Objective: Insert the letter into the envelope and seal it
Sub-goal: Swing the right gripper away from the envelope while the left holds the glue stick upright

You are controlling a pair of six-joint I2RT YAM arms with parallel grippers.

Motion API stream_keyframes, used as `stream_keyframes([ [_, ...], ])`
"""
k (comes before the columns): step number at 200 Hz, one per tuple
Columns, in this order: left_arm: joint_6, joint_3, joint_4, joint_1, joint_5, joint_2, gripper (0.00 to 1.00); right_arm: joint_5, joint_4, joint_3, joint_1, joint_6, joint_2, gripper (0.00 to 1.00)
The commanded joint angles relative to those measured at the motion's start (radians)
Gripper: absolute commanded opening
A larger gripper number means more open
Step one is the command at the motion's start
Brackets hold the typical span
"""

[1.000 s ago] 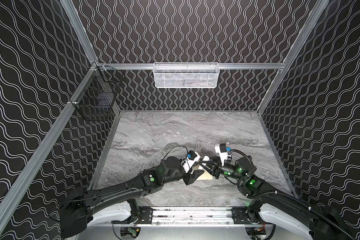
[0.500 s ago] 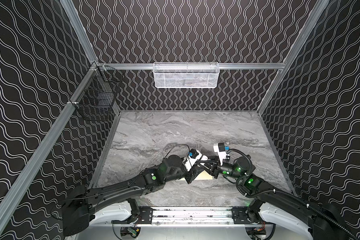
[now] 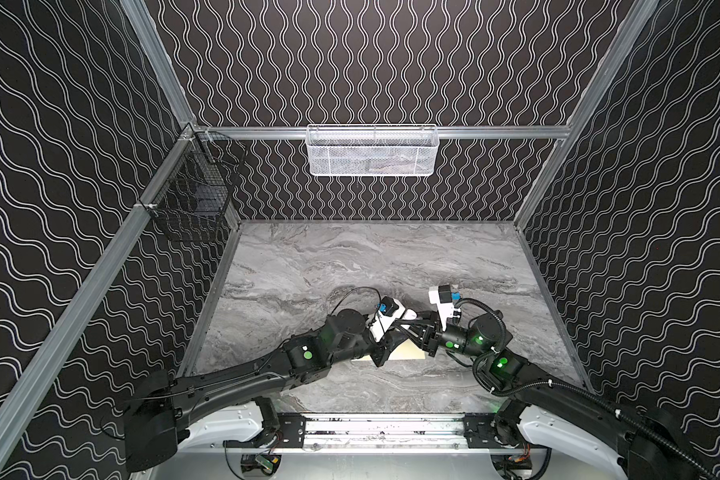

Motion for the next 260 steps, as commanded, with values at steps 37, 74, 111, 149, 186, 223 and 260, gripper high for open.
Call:
stream_keyframes([
  [37,0.172,0.074,-0.132,0.003,0.002,0.018,0.01,0.037,-0.351,0.077,-0.007,-0.089,-0.141,0.64],
  [74,0.307,0.110,-0.248,0.003,0.009,-0.014,0.00,0.137,-0.832,0.227,-0.011,-0.142,-0.278,0.66],
  [111,0.421,0.162,-0.371,0.003,0.012,-0.023,0.00,0.077,-1.103,0.379,-0.010,-0.184,-0.256,0.67],
  [149,0.287,0.127,-0.399,0.003,-0.045,-0.057,0.00,0.179,-1.108,0.376,-0.012,-0.114,-0.176,0.66],
  [186,0.034,-0.028,-0.318,0.003,-0.088,-0.122,0.00,0.339,-0.884,0.313,-0.080,-0.149,-0.031,0.76],
  [223,-0.187,-0.165,-0.266,0.004,-0.148,-0.188,0.00,0.102,-0.683,0.361,-0.276,-0.179,0.288,0.79],
  [260,-0.274,-0.239,-0.238,0.008,-0.167,-0.192,0.00,-0.061,-0.679,0.534,-0.338,-0.229,0.629,0.79],
])
